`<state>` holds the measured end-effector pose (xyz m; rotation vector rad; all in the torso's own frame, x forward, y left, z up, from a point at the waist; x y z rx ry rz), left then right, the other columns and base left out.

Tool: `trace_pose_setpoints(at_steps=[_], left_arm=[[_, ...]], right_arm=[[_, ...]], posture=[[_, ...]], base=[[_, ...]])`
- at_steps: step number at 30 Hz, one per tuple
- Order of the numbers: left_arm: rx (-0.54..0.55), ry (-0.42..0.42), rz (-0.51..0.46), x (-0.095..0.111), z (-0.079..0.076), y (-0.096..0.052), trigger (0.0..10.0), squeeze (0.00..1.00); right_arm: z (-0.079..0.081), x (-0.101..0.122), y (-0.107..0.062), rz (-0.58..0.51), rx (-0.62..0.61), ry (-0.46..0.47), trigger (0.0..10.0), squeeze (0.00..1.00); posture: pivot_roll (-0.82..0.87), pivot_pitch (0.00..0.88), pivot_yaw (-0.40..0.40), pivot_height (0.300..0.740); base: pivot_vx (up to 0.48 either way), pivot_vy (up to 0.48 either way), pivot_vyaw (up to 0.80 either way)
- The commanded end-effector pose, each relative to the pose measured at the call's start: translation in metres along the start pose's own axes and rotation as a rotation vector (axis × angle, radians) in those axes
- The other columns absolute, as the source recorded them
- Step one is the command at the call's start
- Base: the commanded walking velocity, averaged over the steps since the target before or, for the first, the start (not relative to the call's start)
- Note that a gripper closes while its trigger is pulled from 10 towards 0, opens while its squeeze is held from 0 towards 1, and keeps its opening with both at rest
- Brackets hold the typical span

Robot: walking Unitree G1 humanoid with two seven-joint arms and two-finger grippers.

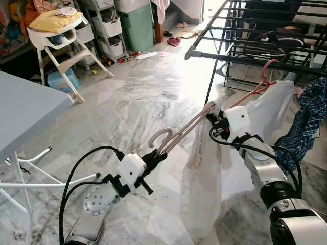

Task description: Hang hanger

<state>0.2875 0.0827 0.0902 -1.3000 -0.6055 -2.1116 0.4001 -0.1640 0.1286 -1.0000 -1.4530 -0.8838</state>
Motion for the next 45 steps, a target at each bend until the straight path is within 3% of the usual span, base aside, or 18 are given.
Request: trace_pose_setpoints(at_steps=[1, 12, 20, 24, 33, 36, 38, 39, 41, 43, 45], left_arm=[[0.002, 0.015, -0.032, 0.008, 0.006, 0.003, 0.0, 0.0], [-0.018, 0.035, -0.01, 0.003, 0.003, 0.002, 0.0, 0.0], [-0.029, 0.046, 0.035, -0.008, 0.006, 0.0, 0.0, 0.0], [-0.09, 0.088, 0.1, -0.022, -0.002, -0.005, 0.0, 0.0], [-0.147, 0.1, 0.163, -0.039, -0.011, -0.014, 0.0, 0.0], [-0.09, 0.113, 0.147, -0.036, -0.004, -0.011, 0.0, 0.0], [0.001, 0.103, 0.138, -0.033, 0.009, -0.008, 0.0, 0.0], [0.099, 0.113, 0.141, -0.032, 0.021, -0.008, 0.0, 0.0], [0.211, 0.074, 0.154, -0.034, 0.033, -0.011, 0.0, 0.0], [0.237, 0.07, 0.159, -0.035, 0.035, -0.012, 0.0, 0.0], [0.379, 0.02, 0.175, -0.037, 0.047, -0.017, 0.0, 0.0]], right_arm=[[-0.001, 0.009, 0.004, -0.025, -0.005, 0.006, 0.0, 0.0], [-0.007, 0.012, 0.005, -0.034, -0.032, -0.003, 0.0, 0.0], [-0.017, 0.017, -0.002, -0.057, -0.058, -0.06, 0.0, 0.0], [-0.023, 0.023, -0.004, -0.071, -0.069, -0.076, 0.0, 0.0], [-0.036, 0.044, -0.007, -0.119, -0.107, -0.128, 0.0, 0.0], [-0.047, 0.038, -0.009, -0.08, -0.173, -0.157, 0.0, 0.0], [-0.059, 0.028, -0.014, -0.031, -0.251, -0.18, 0.0, 0.0], [-0.068, 0.02, -0.021, -0.01, -0.31, -0.147, 0.0, 0.0], [-0.069, 0.017, -0.026, -0.01, -0.323, -0.133, 0.0, 0.0], [-0.068, 0.016, -0.026, -0.015, -0.321, -0.128, 0.0, 0.0], [-0.064, 0.014, -0.03, -0.033, -0.323, -0.115, 0.0, 0.0]], posture=[[-0.05, 0.035, 0.063, 0.74], [-0.05, 0.03, 0.061, 0.74], [-0.07, 0.022, 0.07, 0.74], [-0.08, 0.022, 0.075, 0.74], [-0.1, 0.017, 0.075, 0.74], [-0.1, 0.014, 0.074, 0.74], [-0.1, 0.014, 0.074, 0.74], [-0.09, 0.008, 0.071, 0.74], [-0.09, 0.0, 0.07, 0.74], [-0.09, 0.0, 0.071, 0.74], [-0.08, 0.0, 0.071, 0.74]], base=[[0.0, 0.0, 0.0], [0.0, 0.0, 0.0], [0.0, 0.0, 0.0], [0.0, 0.0, 0.0], [0.0, 0.0, 0.0], [0.0, 0.0, 0.0], [0.0, 0.0, 0.0], [0.0, 0.0, 0.0], [0.0, 0.0, 0.0], [0.0, 0.0, 0.0], [0.0, 0.0, 0.0]])
Point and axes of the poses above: a point about 5 cm out from each wrist's last joint towards the gripper, its own y axis pointing out of the wrist towards the gripper, its own x axis along the axis of the wrist's last joint, z = x × y, the point moved 4 cm from there along y, pointing out of the wrist towards the gripper, and after that the axes turned 10 degrees about y, right-handed, at the moved point
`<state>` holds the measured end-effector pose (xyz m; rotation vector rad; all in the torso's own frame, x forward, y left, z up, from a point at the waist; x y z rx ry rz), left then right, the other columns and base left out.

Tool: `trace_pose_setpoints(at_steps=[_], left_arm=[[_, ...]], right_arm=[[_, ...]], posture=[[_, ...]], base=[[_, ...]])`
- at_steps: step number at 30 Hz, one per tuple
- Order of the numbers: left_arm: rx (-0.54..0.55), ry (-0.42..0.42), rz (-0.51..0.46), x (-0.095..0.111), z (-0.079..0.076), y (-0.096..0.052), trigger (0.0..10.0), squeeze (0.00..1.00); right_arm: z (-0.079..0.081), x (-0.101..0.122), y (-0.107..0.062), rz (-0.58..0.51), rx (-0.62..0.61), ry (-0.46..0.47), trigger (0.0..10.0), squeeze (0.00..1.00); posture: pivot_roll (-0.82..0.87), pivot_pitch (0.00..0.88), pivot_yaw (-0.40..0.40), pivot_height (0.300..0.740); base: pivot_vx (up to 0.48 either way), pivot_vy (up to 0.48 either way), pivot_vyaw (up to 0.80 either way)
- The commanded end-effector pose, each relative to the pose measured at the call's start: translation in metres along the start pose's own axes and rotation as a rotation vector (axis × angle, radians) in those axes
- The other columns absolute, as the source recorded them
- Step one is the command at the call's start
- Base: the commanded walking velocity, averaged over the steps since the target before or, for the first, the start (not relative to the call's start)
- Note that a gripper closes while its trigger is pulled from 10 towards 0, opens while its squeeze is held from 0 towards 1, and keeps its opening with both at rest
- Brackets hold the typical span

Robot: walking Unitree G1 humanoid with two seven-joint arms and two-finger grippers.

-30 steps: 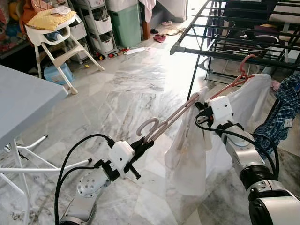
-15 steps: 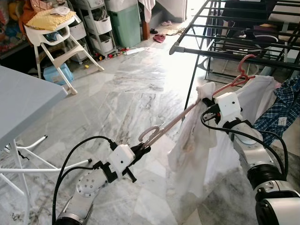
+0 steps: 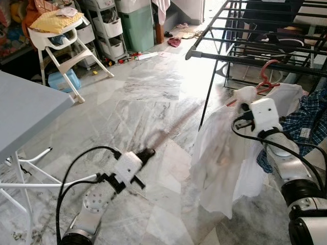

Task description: Hang hanger

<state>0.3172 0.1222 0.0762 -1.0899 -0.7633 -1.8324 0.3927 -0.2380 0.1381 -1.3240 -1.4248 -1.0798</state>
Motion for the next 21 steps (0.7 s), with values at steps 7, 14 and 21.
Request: trace_pose_setpoints(at_steps=[7, 14, 21], left_arm=[[0.375, -0.132, 0.147, -0.017, 0.027, -0.01, 10.0, 0.0], [0.429, -0.111, 0.225, -0.025, 0.026, -0.014, 10.0, 0.0], [0.489, -0.11, 0.297, -0.038, 0.034, -0.03, 10.0, 0.0]], right_arm=[[0.018, 0.001, -0.016, -0.071, -0.09, 0.172, 0.0, 0.0], [0.052, -0.021, -0.037, -0.008, -0.096, 0.299, 0.0, 0.0], [0.08, -0.017, -0.044, -0.011, -0.043, 0.343, 10.0, 0.0]], posture=[[-0.07, 0.0, 0.072, 0.74], [-0.06, 0.0, 0.078, 0.74], [-0.06, 0.0, 0.081, 0.74]], base=[[0.0, 0.0, 0.0], [0.0, 0.0, 0.0], [0.0, 0.0, 0.0]])
Point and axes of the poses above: a point about 5 cm out from each wrist's last joint towards the gripper, its own y axis pointing out of the wrist towards the gripper, its own x axis along the axis of the wrist's last joint, z = x × y, the point moved 4 cm from there along y, pointing out of the wrist towards the gripper, and after that the axes turned 10 degrees about y, right-handed, at the moved point
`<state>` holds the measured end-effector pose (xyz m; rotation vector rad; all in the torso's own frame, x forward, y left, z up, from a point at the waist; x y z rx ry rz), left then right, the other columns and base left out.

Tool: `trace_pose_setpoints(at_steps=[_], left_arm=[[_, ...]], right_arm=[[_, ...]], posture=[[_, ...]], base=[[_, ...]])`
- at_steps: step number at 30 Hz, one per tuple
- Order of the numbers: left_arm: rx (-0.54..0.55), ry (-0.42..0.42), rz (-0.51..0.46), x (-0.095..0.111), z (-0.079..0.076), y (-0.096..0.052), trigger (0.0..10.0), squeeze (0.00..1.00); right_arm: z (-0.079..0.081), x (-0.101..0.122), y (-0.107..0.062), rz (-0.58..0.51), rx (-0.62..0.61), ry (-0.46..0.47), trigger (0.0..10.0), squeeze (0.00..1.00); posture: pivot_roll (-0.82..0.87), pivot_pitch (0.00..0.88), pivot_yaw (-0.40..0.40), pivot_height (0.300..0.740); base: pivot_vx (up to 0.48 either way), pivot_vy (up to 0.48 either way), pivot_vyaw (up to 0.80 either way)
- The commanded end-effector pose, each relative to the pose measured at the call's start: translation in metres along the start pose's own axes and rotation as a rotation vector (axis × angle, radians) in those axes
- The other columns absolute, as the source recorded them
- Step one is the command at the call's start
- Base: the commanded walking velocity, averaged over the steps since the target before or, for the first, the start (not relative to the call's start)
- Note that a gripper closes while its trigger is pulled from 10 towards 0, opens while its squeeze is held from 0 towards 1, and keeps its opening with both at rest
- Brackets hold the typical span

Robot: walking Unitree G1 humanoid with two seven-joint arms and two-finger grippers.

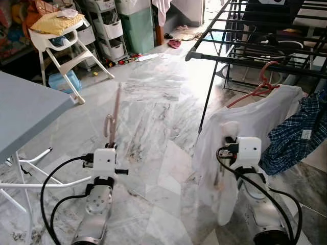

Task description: Hang hanger

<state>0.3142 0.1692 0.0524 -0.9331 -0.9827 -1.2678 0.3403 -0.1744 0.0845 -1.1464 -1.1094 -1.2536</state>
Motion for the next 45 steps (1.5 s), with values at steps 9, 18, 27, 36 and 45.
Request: trace_pose_setpoints(at_steps=[9, 18, 27, 36, 45], left_arm=[[0.035, -0.017, 0.053, -0.004, 0.007, -0.001, 10.0, 0.0], [-0.008, 0.004, 0.032, 0.002, 0.003, -0.001, 10.0, 0.0], [0.004, 0.009, 0.038, 0.003, 0.003, 0.003, 10.0, 0.0], [-0.01, 0.017, 0.031, 0.005, 0.001, 0.003, 10.0, 0.0], [0.011, 0.023, 0.031, 0.005, 0.004, 0.002, 10.0, 0.0]], right_arm=[[0.016, 0.029, 0.011, -0.067, 0.05, -0.014, 10.0, 0.0], [0.029, 0.031, 0.013, -0.058, 0.107, 0.003, 10.0, 0.0], [0.036, 0.033, 0.012, -0.054, 0.153, 0.016, 10.0, 0.0], [0.047, 0.033, 0.008, -0.054, 0.212, 0.027, 10.0, 0.0], [0.059, 0.034, 0.006, -0.051, 0.281, 0.035, 10.0, 0.0]], posture=[[-0.05, 0.0, 0.077, 0.74], [-0.04, 0.0, 0.076, 0.74], [-0.05, 0.0, 0.075, 0.74], [-0.06, 0.0, 0.075, 0.74], [-0.04, 0.0, 0.067, 0.74]], base=[[0.0, 0.0, 0.53], [0.0, 0.0, 0.8], [0.0, 0.0, 0.8], [0.0, 0.0, 0.8], [0.0, 0.0, 0.8]])
Point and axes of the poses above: a point about 5 cm out from each wrist's last joint towards the gripper, its own y axis pointing out of the wrist towards the gripper, its own x axis along the axis of the wrist's last joint, z = x × y, the point moved 4 cm from there along y, pointing out of the wrist towards the gripper, and after that the axes turned 10 degrees about y, right-handed, at the moved point
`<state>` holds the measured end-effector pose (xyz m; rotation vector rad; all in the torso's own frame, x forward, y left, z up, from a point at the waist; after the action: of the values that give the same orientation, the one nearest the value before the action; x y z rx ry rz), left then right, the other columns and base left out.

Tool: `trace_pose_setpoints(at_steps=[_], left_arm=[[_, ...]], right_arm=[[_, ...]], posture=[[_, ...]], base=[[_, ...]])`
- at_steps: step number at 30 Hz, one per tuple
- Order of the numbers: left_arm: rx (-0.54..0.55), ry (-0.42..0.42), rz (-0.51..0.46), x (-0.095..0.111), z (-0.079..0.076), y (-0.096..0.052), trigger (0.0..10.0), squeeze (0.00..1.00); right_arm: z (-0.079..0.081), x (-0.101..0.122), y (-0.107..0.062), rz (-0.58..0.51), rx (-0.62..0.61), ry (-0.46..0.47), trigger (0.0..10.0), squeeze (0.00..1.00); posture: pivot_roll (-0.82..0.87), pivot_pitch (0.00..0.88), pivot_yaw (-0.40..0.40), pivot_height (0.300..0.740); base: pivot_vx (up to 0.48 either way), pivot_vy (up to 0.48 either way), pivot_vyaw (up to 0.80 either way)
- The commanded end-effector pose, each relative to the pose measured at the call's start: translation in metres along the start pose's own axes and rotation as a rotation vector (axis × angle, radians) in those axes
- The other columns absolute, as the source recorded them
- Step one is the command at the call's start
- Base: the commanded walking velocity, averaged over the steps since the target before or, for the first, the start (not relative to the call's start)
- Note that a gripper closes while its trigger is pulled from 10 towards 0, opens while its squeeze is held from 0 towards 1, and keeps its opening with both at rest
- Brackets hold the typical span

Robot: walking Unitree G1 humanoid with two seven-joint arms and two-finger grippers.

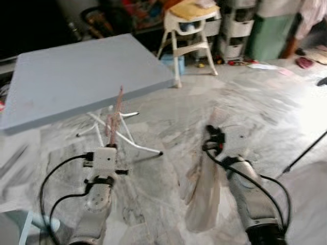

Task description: Hang hanger

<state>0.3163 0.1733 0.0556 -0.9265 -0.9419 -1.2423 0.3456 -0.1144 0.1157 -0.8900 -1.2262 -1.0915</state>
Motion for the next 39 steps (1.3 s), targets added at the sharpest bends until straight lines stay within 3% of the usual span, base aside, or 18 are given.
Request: trace_pose_setpoints(at_steps=[1, 10, 15, 28, 39], left_arm=[[0.01, -0.003, -0.005, 0.002, 0.0, -0.001, 10.0, 0.0], [0.006, -0.002, -0.016, 0.003, 0.0, -0.002, 10.0, 0.0], [-0.004, -0.018, -0.048, 0.014, 0.001, 0.0, 10.0, 0.0], [-0.047, -0.13, -0.124, 0.04, 0.004, -0.001, 10.0, 0.0], [-0.055, -0.156, -0.141, 0.049, 0.005, 0.001, 10.0, 0.0]], right_arm=[[-0.003, 0.01, 0.001, -0.027, 0.002, -0.012, 10.0, 0.0], [-0.001, 0.009, 0.001, -0.019, 0.014, -0.006, 10.0, 0.0], [0.001, 0.01, 0.0, -0.029, 0.025, 0.032, 10.0, 0.0], [0.005, 0.017, 0.004, -0.053, 0.043, 0.092, 10.0, 0.0], [0.006, 0.018, 0.007, -0.05, 0.051, 0.094, 10.0, 0.0]], posture=[[-0.04, 0.0, 0.067, 0.74], [-0.04, 0.0, 0.063, 0.74], [-0.03, 0.0, 0.061, 0.74], [-0.02, 0.0, 0.05, 0.74], [-0.01, 0.0, 0.043, 0.74]], base=[[0.0, 0.0, 0.8], [0.0, 0.0, 0.8], [0.0, 0.0, 0.72], [0.175, 0.038, 0.0], [0.384, 0.279, -0.31]])
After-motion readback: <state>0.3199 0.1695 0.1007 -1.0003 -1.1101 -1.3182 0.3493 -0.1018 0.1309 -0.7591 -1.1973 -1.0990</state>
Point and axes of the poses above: a point about 5 cm out from each wrist's last joint towards the gripper, its own y axis pointing out of the wrist towards the gripper, its own x axis along the axis of the wrist's last joint, z = x × y, the point moved 4 cm from there along y, pointing out of the wrist towards the gripper, and after that the axes turned 10 degrees about y, right-handed, at the moved point
